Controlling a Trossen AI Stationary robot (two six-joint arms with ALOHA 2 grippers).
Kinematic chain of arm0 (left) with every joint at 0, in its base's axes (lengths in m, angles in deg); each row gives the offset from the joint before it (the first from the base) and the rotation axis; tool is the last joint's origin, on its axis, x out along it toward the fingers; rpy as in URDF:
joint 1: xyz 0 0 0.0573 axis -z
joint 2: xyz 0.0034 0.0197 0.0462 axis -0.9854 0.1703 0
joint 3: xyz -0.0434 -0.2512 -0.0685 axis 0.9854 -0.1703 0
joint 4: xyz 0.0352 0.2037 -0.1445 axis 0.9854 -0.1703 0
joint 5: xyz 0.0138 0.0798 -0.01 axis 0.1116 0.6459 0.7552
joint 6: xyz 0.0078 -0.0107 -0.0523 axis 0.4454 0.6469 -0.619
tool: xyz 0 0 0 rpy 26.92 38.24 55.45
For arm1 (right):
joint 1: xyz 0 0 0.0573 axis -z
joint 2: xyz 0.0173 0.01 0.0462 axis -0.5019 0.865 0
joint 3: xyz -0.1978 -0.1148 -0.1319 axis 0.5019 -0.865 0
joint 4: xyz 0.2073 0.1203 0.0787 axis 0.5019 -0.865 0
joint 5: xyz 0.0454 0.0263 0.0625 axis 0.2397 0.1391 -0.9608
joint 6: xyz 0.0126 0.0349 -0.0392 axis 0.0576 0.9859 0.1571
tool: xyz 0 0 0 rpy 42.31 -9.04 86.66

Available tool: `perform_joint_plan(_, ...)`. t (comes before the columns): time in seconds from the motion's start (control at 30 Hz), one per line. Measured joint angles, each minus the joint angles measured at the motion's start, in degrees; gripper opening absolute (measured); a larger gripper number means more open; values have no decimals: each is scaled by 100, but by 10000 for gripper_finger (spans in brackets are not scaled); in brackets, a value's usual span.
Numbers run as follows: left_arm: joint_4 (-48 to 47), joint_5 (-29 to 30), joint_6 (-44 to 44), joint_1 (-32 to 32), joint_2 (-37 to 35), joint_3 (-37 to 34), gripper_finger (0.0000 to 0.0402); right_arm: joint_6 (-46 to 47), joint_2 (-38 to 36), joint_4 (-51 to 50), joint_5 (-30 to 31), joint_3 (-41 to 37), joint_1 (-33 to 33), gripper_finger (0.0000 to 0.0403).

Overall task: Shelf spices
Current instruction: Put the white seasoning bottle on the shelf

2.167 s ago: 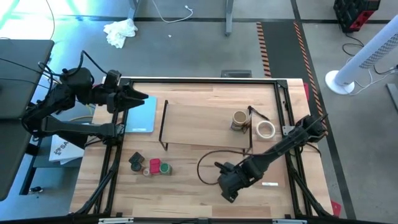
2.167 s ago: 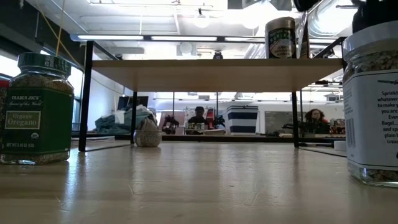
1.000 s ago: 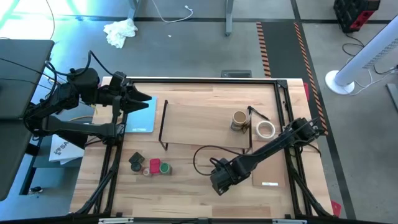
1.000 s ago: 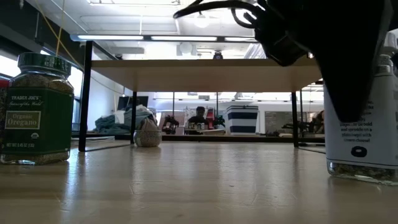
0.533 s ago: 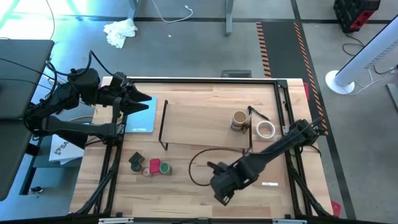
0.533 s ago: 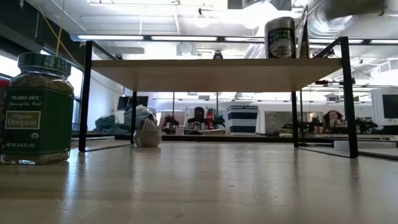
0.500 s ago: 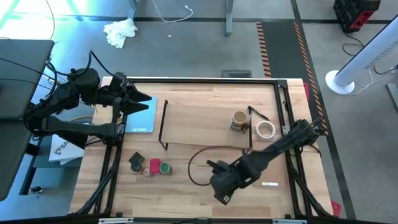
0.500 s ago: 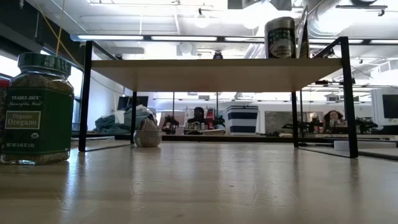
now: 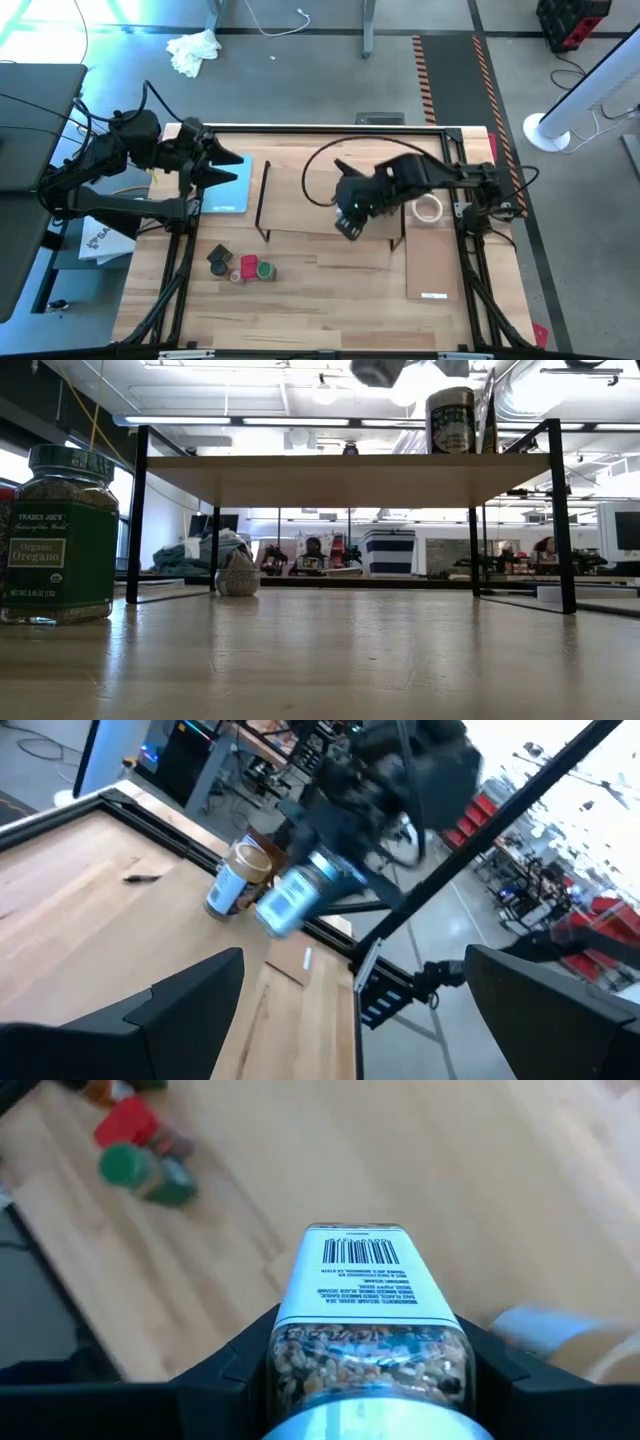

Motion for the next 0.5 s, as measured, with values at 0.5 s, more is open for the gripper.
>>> perform_joint_plan(0.5,-84,26,481,0,0,0,376,-1219,399,-46,-1406,7,1035,181)
